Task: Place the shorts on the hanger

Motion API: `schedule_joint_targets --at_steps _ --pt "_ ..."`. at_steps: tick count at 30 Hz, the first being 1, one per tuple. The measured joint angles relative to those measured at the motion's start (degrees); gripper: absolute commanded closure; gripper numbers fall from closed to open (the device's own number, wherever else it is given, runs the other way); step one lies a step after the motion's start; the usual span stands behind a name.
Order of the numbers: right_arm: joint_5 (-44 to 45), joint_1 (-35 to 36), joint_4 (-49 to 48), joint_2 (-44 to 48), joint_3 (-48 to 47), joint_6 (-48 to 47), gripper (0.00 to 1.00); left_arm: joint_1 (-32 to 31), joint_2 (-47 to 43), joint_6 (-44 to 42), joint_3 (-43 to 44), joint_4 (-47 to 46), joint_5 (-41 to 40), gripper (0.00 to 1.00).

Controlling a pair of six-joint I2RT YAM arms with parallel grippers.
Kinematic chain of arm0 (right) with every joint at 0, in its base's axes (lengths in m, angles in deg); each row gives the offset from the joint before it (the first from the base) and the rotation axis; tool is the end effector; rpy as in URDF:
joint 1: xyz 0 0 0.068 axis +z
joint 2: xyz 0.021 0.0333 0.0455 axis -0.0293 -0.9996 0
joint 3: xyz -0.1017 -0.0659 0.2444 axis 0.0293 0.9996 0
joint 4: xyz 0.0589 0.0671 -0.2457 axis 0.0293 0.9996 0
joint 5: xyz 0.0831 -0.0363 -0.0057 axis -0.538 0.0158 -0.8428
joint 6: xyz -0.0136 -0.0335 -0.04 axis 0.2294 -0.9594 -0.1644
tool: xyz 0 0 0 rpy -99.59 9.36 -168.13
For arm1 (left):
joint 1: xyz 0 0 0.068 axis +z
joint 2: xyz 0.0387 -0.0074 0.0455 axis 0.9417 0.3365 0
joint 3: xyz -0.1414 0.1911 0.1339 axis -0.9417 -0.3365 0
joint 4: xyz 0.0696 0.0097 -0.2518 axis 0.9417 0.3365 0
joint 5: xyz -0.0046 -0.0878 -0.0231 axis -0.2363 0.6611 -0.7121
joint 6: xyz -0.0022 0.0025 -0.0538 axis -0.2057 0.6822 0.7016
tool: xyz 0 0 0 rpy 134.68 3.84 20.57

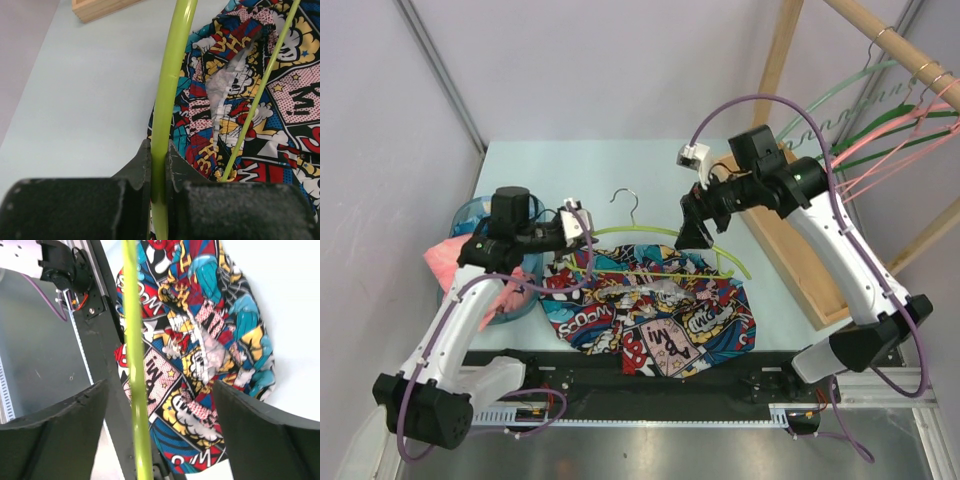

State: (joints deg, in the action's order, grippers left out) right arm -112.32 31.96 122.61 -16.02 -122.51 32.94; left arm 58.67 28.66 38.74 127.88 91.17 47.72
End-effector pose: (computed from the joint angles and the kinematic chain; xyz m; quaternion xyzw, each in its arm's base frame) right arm 0.2284 0.1599 0.4242 -0.4584 0.7597 0.3588 0.2898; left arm 0.1990 -0.0688 0.3368 0.5666 0.6092 -0.2304 0.5047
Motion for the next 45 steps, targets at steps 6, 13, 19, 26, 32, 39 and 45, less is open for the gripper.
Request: schedule_joint_targets --at_steps 6,13,19,26,32,39,45 --pt "-0.5 2.3 2.5 -7.3 -9.9 -3.1 0.12 -5.4 2.9 0.9 0.0 -0.7 -6.3 1.00" --pt "-0.9 4.5 2.6 -12.7 -11.8 -4.2 0.30 -7.7 4.0 3.2 0.0 -2.6 -10.9 1.00" --pt "-2.3 5.2 0.0 -14.2 -10.6 -4.2 0.52 -8.8 4.4 4.5 0.0 -4.3 -12.7 1.00" --pt "-1.7 5.4 -2.9 -15.5 -10.2 -4.4 0.87 -9.4 5.4 5.4 0.0 -4.1 -13.6 1.00" --pt "-1.2 5.4 -4.0 -15.3 -8.1 -4.8 1.00 -9.5 5.4 5.4 0.0 -2.7 -13.8 0.81" --pt "-1.3 4.4 -6.0 -11.5 -1.8 -4.8 1.00 -8.7 4.2 7.6 0.0 -2.7 -12.3 0.44" --pt "0.9 0.0 -6.4 -0.2 8.0 -6.2 1.00 -2.1 2.0 7.8 0.0 1.9 -6.1 0.39"
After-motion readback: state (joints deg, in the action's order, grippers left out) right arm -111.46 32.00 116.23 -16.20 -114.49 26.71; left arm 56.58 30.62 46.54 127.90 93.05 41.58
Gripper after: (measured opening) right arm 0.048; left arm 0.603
